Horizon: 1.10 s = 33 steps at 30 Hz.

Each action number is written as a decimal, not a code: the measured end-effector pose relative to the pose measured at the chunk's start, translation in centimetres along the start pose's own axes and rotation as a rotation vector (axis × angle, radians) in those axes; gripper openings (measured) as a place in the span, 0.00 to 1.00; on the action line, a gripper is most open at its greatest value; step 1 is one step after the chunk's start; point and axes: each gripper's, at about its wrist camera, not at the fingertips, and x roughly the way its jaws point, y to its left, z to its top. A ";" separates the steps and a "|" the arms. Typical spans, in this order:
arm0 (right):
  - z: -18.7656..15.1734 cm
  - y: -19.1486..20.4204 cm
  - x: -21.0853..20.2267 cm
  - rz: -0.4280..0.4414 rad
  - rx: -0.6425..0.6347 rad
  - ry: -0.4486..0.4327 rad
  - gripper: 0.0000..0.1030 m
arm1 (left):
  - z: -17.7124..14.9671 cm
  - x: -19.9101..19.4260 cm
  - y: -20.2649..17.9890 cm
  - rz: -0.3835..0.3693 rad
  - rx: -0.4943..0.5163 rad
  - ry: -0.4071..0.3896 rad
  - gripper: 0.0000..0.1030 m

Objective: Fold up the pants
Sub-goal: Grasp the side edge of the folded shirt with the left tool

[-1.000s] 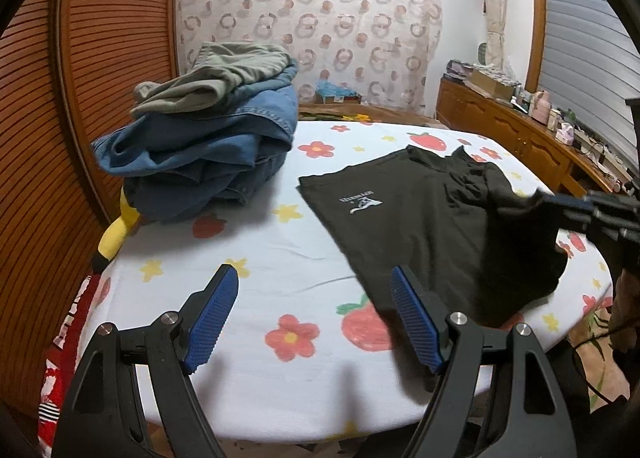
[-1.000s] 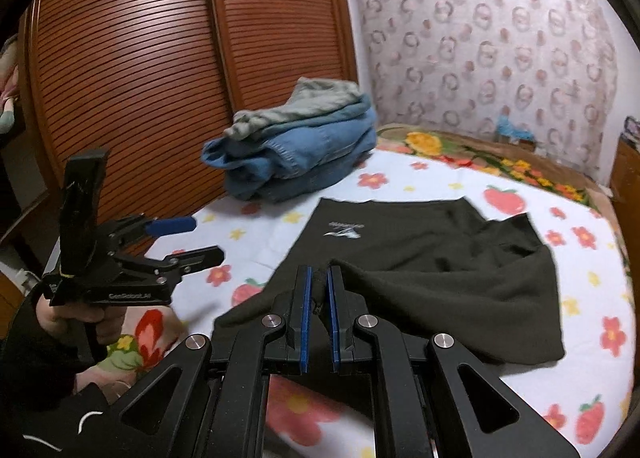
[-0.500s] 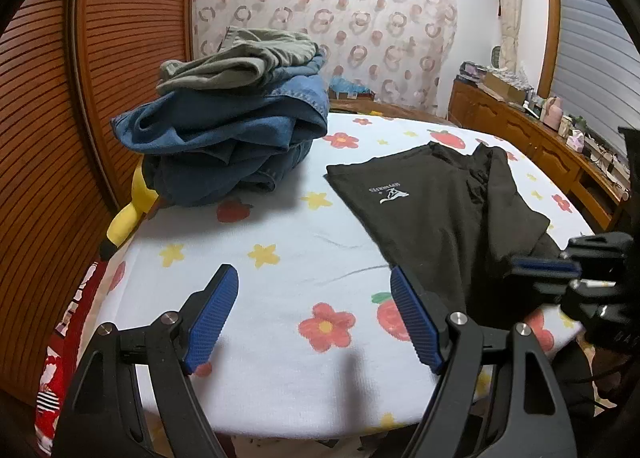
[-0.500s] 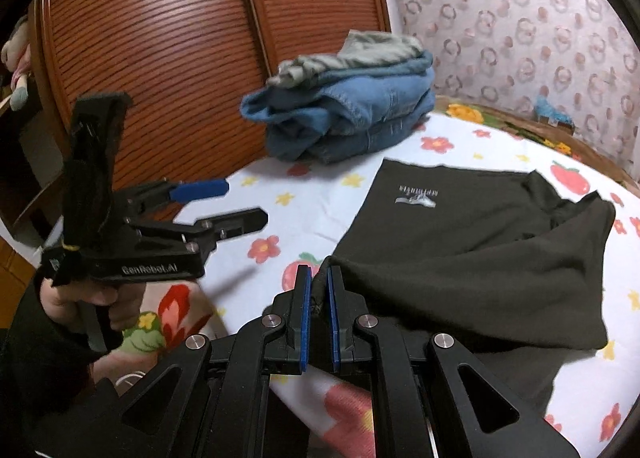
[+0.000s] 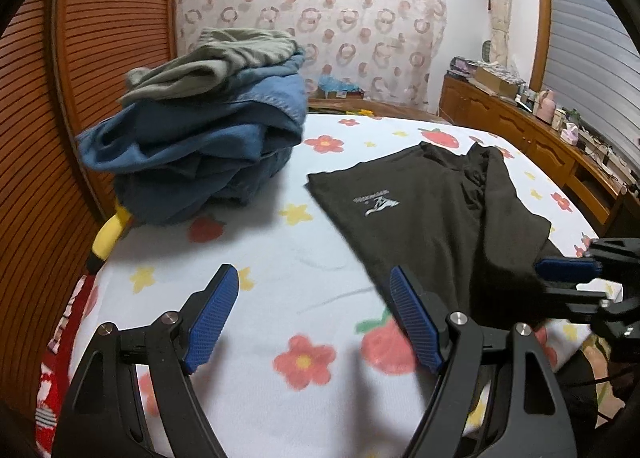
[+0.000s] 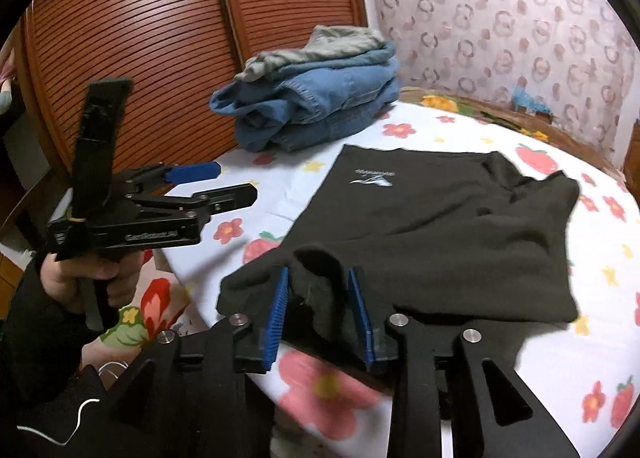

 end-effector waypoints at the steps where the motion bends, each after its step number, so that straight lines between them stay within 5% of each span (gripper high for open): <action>1: 0.1 -0.2 -0.4 -0.011 0.003 -0.008 0.35 | 0.3 0.4 -0.1 -0.007 0.005 0.001 0.77; 11: 1.0 -4.0 -3.7 -0.123 0.053 -0.085 0.51 | 4.2 5.7 -1.1 -0.025 0.078 0.067 0.60; 19: 2.1 -8.0 -1.2 -0.198 0.130 -0.029 0.53 | 6.5 10.0 -1.1 -0.009 0.120 0.150 0.50; 30: 3.8 -9.3 1.8 -0.159 0.147 0.017 0.53 | 7.9 12.9 -0.9 0.015 0.139 0.202 0.42; 33: 3.7 -9.7 2.1 -0.147 0.152 0.014 0.53 | 8.0 13.1 -1.0 -0.010 0.149 0.199 0.30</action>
